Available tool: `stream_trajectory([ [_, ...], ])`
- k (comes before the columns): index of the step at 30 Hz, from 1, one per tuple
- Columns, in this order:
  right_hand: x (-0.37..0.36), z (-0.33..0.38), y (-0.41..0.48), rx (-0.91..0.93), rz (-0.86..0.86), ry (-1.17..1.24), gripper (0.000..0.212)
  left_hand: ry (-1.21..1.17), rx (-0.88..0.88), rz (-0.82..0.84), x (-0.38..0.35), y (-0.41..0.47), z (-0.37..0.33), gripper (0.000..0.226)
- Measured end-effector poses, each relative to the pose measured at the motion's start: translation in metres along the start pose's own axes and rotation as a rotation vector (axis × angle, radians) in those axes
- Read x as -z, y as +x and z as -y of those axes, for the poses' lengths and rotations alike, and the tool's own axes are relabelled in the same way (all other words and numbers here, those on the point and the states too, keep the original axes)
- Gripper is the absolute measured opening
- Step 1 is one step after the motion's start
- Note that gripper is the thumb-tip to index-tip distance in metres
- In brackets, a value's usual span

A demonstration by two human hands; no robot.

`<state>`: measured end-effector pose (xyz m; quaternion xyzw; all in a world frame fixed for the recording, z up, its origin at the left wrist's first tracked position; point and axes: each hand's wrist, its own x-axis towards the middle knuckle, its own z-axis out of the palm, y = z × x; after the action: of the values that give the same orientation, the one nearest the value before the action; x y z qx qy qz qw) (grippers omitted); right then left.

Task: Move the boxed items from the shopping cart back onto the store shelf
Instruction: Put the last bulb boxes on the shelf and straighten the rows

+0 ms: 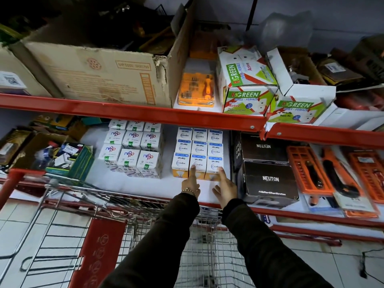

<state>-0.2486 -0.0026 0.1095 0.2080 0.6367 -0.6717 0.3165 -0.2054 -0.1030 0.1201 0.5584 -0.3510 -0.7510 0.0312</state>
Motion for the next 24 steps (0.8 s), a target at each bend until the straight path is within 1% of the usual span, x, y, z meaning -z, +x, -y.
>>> stream_trajectory([
  [3,-0.009,-0.009,-0.018,-0.061,0.017,0.117,0.039,-0.094,0.011,0.01,0.023,-0.005,0.001,0.051],
  [4,-0.016,-0.013,-0.025,-0.089,0.022,0.167,0.04,-0.129,0.001,0.006,0.033,-0.006,-0.001,0.054],
  [7,-0.042,-0.023,-0.043,-0.15,0.036,0.269,0.042,-0.218,-0.03,-0.029,0.067,-0.011,-0.01,0.072],
  [9,-0.065,-0.032,-0.052,-0.189,0.056,0.28,0.043,-0.282,-0.052,-0.045,0.094,-0.014,-0.023,0.075],
  [12,-0.101,-0.04,-0.062,-0.229,0.1,0.291,0.054,-0.333,-0.078,-0.093,0.134,-0.011,-0.047,0.073],
  [14,-0.126,-0.043,-0.067,-0.252,0.124,0.291,0.051,-0.35,-0.099,-0.141,0.157,-0.003,-0.063,0.069],
  [16,-0.149,-0.044,-0.072,-0.261,0.159,0.285,0.049,-0.316,-0.109,-0.164,0.174,0.002,-0.079,0.075],
  [18,-0.171,-0.044,-0.074,-0.262,0.186,0.277,0.047,-0.219,-0.104,-0.152,0.183,0.012,-0.092,0.079],
  [20,-0.188,-0.043,-0.074,-0.251,0.185,0.264,0.038,-0.141,-0.108,-0.122,0.187,0.019,-0.098,0.072],
  [21,-0.194,-0.042,-0.073,-0.238,0.176,0.258,0.032,-0.139,-0.088,-0.143,0.189,0.027,-0.1,0.066],
  [22,-0.2,-0.042,-0.072,-0.224,0.168,0.254,0.025,-0.143,-0.128,-0.19,0.191,0.028,-0.103,0.066],
  [23,-0.203,-0.042,-0.072,-0.209,0.162,0.259,0.019,-0.054,-0.199,-0.198,0.188,0.033,-0.107,0.07],
  [24,-0.205,-0.041,-0.072,-0.197,0.153,0.272,0.014,0.032,-0.232,-0.2,0.189,0.03,-0.11,0.073],
])
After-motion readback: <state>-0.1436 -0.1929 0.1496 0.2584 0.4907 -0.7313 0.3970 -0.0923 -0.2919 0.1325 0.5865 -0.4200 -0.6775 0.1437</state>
